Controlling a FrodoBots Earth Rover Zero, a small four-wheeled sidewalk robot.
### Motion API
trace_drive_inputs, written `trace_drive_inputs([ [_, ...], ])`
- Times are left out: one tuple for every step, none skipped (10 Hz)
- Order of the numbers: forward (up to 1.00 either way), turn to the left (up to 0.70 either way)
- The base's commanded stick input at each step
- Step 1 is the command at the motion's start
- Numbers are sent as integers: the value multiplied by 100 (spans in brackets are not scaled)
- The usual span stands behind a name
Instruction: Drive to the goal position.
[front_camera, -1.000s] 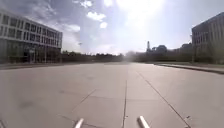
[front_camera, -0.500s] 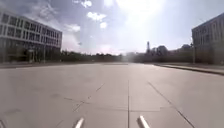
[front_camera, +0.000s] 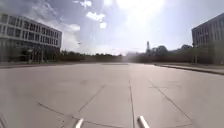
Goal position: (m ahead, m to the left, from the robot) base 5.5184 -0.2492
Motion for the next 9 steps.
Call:
trace_drive_inputs([
  [70,0],
  [70,0],
  [70,0],
  [70,0],
  [70,0],
  [70,0],
  [70,0],
  [70,0],
  [70,0],
])
